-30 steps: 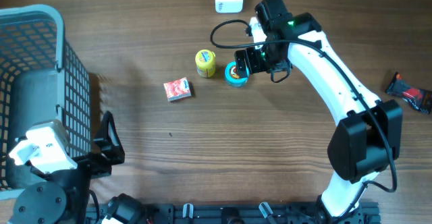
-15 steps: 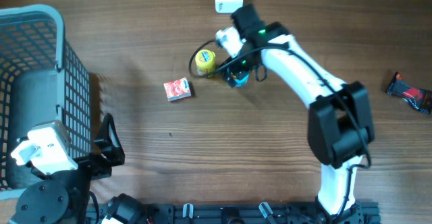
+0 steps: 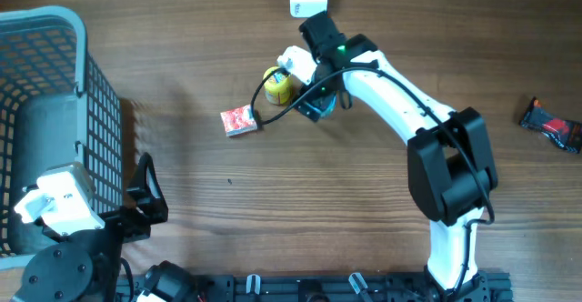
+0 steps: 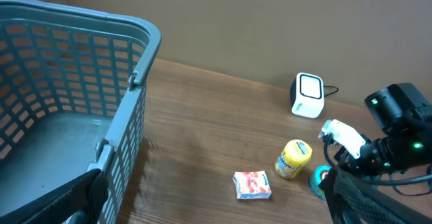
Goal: Scan the item barcode
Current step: 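Move the right gripper down onto the teal tin, then grasp the teal tin with the right gripper and lift it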
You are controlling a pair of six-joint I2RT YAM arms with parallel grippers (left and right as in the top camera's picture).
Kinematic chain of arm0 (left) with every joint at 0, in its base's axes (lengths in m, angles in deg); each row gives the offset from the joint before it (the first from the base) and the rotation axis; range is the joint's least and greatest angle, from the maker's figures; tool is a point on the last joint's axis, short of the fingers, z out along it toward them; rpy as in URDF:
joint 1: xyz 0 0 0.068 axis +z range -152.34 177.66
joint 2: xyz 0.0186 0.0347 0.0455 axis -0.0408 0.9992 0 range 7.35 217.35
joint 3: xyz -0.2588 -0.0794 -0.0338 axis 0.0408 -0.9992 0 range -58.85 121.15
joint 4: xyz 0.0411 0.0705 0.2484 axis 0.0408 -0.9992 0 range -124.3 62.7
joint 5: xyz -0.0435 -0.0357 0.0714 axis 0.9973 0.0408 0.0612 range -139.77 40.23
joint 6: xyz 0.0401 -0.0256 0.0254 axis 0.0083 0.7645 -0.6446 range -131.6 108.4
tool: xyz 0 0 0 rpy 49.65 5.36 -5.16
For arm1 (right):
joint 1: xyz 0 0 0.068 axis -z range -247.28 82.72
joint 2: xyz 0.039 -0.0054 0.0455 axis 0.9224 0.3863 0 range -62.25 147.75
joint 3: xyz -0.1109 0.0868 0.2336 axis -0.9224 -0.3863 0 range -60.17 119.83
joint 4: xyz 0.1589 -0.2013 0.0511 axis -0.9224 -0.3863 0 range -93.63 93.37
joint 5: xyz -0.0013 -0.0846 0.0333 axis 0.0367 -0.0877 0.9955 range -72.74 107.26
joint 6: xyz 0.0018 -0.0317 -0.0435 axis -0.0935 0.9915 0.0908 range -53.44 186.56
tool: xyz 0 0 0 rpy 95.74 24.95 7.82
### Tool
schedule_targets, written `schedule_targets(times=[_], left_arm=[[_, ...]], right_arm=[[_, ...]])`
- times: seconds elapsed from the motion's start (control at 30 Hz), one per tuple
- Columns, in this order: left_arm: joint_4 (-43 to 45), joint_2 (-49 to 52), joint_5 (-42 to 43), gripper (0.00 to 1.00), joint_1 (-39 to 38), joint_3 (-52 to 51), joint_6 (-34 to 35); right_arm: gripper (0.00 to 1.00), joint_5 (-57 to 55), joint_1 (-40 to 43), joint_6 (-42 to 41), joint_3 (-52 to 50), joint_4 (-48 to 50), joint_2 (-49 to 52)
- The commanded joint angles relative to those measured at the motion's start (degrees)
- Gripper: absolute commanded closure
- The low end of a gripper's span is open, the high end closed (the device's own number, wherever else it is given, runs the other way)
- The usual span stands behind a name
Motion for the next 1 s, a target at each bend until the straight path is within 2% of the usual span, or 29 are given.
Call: schedule_targets(times=[0.0, 0.53, 0.6, 0.7, 0.73, 0.83, 0.97], left_arm=[[0.2, 0.2, -0.6, 0.0, -0.4, 0.2, 1.0], [0.1, 0.9, -1.0, 0.0, -0.4, 0.2, 0.9], [0.2, 0.9, -1.0, 0.0, -0.4, 0.2, 0.9], [0.1, 0.9, -1.0, 0.0, -0.4, 0.2, 0.9], [0.1, 0.9, -1.0, 0.0, -0.4, 0.2, 0.9], [0.1, 0.9, -1.0, 0.0, -0.4, 0.2, 0.9], [-0.3, 0.9, -1.0, 0.0, -0.4, 0.2, 0.9]], right_arm=[[0.0, 1.8, 1.3, 3.1, 1.2, 0.9, 3.2], [0.03, 6.6, 1.3, 0.9, 1.2, -0.4, 8.0], [0.07, 6.8, 1.3, 0.4, 1.2, -0.7, 8.0], [0.25, 6.6, 1.3, -1.8, 1.2, -1.2, 8.0], [0.28, 6.6, 1.3, -2.1, 1.2, -1.2, 8.0], [0.31, 6.6, 1.3, -3.4, 1.2, -1.2, 8.0], [0.37, 3.5, 1.3, -9.3, 1.2, -0.9, 8.0]])
